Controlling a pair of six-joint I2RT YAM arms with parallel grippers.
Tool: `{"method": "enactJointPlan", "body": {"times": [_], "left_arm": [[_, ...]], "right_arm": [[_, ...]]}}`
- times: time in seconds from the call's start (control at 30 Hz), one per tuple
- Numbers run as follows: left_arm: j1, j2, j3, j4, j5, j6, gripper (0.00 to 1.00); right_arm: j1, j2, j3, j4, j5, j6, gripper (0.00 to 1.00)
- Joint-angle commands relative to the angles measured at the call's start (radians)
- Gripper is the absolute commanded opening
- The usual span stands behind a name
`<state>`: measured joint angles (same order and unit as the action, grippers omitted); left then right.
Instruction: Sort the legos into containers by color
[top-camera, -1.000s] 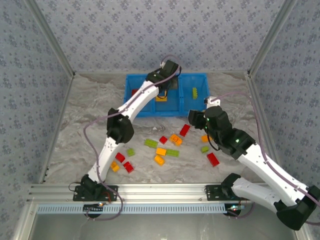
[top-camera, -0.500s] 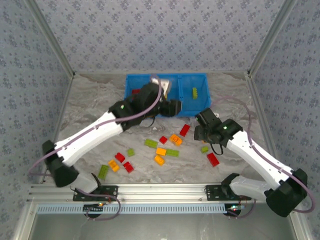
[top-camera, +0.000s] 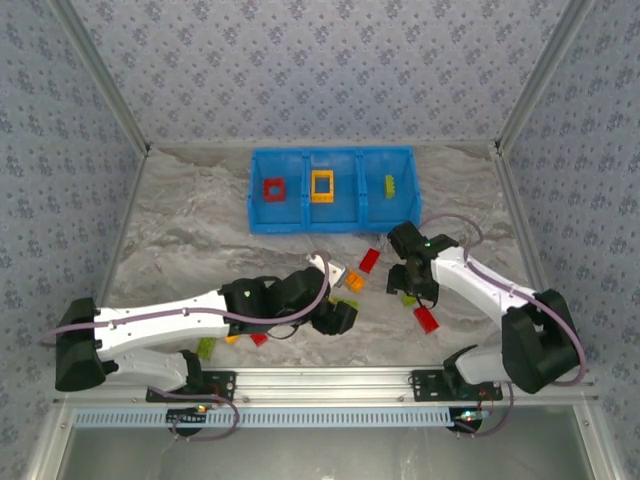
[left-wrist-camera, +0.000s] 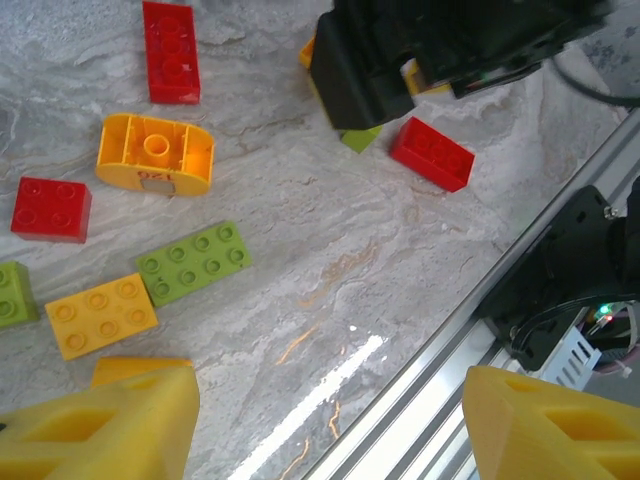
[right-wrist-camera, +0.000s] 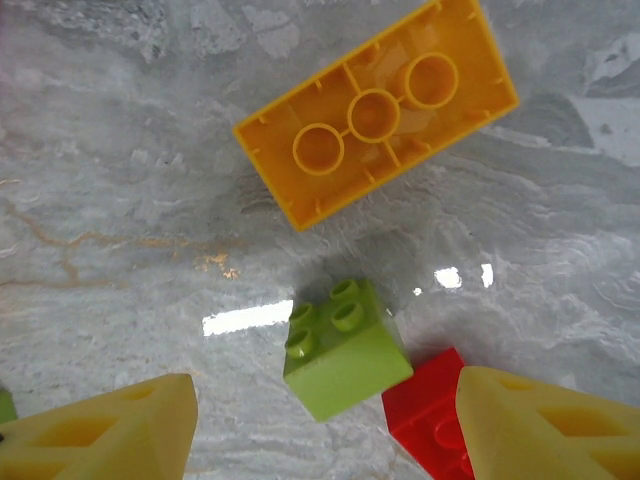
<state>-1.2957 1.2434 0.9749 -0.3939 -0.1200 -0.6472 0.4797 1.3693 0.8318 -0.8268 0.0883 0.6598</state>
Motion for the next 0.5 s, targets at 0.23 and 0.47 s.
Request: {"method": "enactJointPlan", "body": {"times": [0.23,0.47], "left_arm": [[-0.024,-0.006,0.014,0.024,-0.012,0.017,0.71],[-0.024,0.012,0.03,0.022,-0.015,0.02,0.71]], "right_arm": [[0.012,0.079,0.001,-0.053,0.016,-0.095,0.73],[0.011,0.124,0.014,-0.008,-0.007,-0.17,0.72]]}}
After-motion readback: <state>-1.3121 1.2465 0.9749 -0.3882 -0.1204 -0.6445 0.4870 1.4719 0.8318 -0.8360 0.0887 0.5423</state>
